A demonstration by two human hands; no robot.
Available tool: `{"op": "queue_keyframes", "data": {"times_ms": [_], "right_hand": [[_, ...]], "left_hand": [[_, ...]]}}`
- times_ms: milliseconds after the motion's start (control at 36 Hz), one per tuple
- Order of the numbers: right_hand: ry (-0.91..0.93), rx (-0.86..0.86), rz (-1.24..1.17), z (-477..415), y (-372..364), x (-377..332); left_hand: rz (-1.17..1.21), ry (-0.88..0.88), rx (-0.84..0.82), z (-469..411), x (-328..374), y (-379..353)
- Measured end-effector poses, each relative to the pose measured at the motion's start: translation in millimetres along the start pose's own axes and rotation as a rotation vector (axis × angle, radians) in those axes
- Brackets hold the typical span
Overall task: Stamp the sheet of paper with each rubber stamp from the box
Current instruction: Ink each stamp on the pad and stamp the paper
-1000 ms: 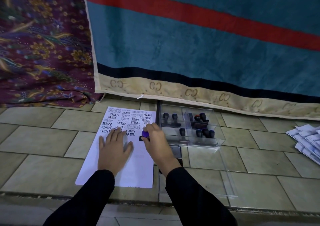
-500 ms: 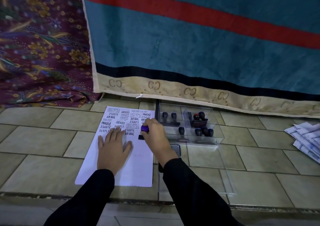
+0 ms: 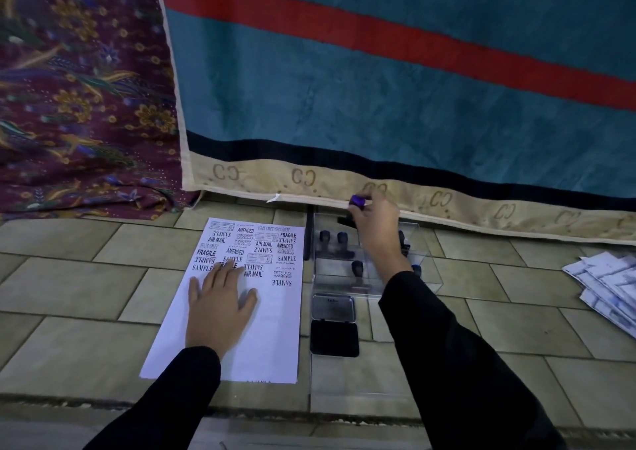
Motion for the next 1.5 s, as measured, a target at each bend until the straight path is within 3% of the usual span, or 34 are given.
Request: {"op": "queue_keyframes", "data": {"times_ms": [167, 695, 889, 1084, 1278, 1501], "right_hand": [[-0.081, -0.107, 0.105, -9, -20, 34], [-0.093, -0.44, 0.388, -9, -82, 30], [-0.116, -0.44, 0.329, -5, -79, 33], [-0.024, -0.227, 0.298, 13, -33, 33], [-0.031, -0.422, 0.597, 46, -38, 44], [-0.011, -0.506, 0.718, 56, -47, 35]], "left_hand": [[0.016, 0.009, -0.006, 0, 0, 0], [0.05, 0.016, -0.004, 1, 1, 2], [0.032, 0.014, 0.013, 0, 0, 2], [0.021, 0.015, 0.008, -1, -1, 0], [0.022, 0.012, 0.01, -1, 0, 1], [0.05, 0.012, -0.001, 0, 2, 2]]}}
Point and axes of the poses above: each hand's wrist, its own z-axis away from the middle knuckle, its own y-axis out of the back of the hand, x = y × z, the point moved 9 cm from there along -z, towards the middle knuckle, and after that the axes turned 2 degrees about z, right-handed, at the moved point
